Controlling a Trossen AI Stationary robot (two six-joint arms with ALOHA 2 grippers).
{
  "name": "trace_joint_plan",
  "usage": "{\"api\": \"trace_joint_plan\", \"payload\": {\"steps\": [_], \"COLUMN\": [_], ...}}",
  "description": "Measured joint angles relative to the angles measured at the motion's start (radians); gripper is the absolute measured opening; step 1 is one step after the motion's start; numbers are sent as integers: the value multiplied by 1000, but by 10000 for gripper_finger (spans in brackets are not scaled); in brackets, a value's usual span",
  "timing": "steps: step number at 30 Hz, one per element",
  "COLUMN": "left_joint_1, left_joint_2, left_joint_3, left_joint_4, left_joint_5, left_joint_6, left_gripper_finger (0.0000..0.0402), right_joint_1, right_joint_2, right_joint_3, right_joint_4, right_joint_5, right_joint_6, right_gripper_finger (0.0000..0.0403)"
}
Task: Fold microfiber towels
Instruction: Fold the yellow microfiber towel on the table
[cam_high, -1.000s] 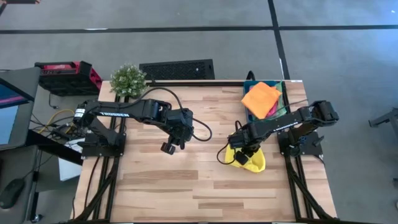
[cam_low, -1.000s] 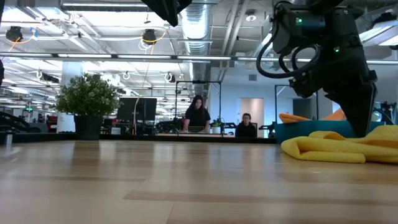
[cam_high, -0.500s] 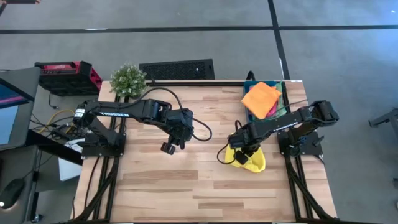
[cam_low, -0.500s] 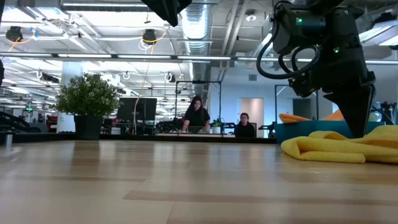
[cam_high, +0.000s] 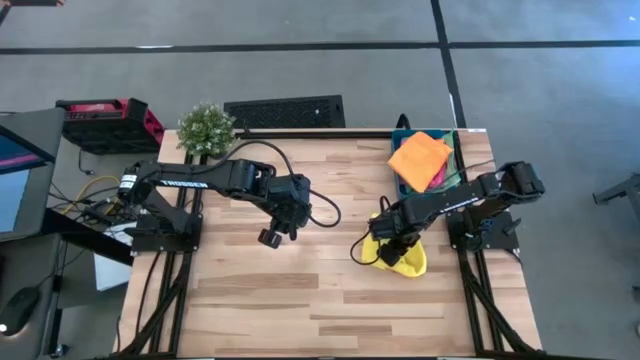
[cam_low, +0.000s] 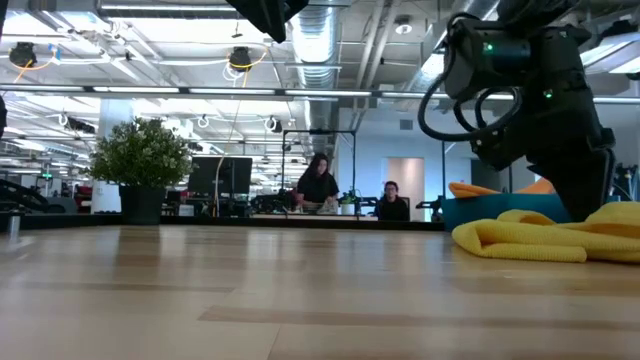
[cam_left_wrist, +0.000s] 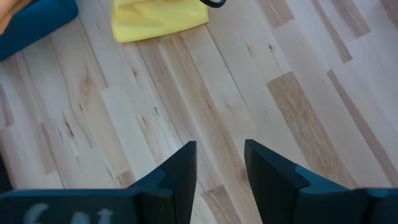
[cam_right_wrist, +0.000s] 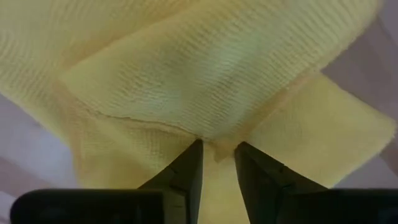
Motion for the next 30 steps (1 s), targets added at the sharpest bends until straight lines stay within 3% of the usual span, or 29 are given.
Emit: {"api": "trace_joint_plan", "payload": {"steps": [6,13,17,24,30], "left_joint_1": [0,0,0,0,2], "left_joint_2": [0,0,0,0,-2], "left_joint_3": [0,0,0,-1,-87], "left_joint_4": [2,2,-7,-21,132], "left_joint_5": [0,0,0,0,24], "left_joint_6": [5,4,-21,-71,-70], "left_gripper_finger": [128,128,128,128,128], "right_joint_1": [-1,16,42,84,138], "right_joint_2": [0,-8,-12,-16,-17], "right_joint_3": [0,32,100,255,393], "right_joint_4": [15,-21,-142,-393,-610], "right_joint_5": [0,65,90,270,401], "right_joint_6": [-29,-62,-81,-67,-25], "right_gripper_finger": [92,11,14,6,3]}}
